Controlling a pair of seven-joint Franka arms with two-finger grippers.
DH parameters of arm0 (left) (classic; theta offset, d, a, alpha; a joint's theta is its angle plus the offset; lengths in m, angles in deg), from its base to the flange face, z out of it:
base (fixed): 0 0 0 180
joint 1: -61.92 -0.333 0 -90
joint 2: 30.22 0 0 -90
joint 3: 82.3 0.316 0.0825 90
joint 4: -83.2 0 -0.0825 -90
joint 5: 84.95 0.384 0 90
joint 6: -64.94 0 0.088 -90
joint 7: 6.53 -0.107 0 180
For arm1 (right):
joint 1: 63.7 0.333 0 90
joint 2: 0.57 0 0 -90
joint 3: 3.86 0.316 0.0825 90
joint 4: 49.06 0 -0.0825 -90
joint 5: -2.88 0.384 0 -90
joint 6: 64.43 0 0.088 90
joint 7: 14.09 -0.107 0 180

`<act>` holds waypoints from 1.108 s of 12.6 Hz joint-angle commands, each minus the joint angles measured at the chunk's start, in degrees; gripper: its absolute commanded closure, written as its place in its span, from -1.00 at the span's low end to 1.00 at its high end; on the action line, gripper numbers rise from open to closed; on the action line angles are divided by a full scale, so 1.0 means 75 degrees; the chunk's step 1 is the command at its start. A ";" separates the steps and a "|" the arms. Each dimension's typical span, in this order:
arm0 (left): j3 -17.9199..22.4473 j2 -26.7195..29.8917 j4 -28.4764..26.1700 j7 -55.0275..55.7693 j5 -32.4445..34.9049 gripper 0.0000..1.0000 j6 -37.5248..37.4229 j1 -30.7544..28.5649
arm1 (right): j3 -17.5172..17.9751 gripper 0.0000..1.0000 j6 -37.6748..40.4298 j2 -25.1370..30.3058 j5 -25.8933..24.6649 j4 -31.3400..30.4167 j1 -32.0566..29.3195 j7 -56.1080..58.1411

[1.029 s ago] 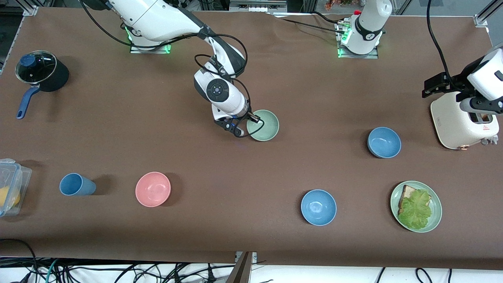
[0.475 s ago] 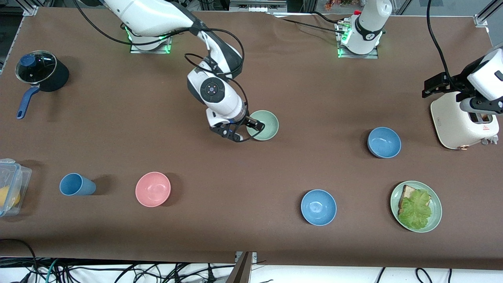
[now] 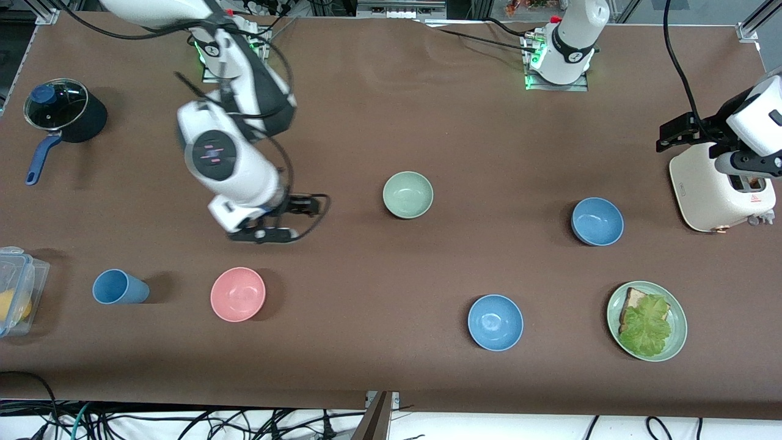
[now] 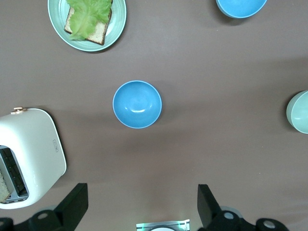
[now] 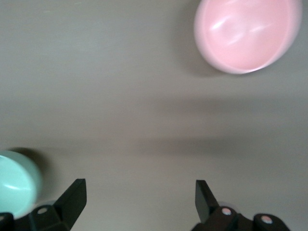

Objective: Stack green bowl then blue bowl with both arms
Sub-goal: 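Open and withdraw the right gripper while the left gripper starts moving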

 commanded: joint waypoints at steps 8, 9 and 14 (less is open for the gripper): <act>0.0005 -0.0123 0.0223 0.0017 -0.0183 -1.00 -0.0165 -0.0046 | -0.2390 -0.99 0.2930 0.0974 0.0116 0.1242 -0.0433 0.3261; 0.0016 -0.0135 0.0223 -0.0041 -0.0171 -1.00 -0.0165 -0.0058 | -0.2508 -0.99 0.2990 0.0974 0.0174 0.1242 -0.0492 0.3273; 0.0075 -0.0615 0.0364 -0.0089 -0.0113 -1.00 -0.0107 -0.0713 | -0.2345 -0.99 0.2990 0.1255 0.0175 0.1149 -0.1008 0.3214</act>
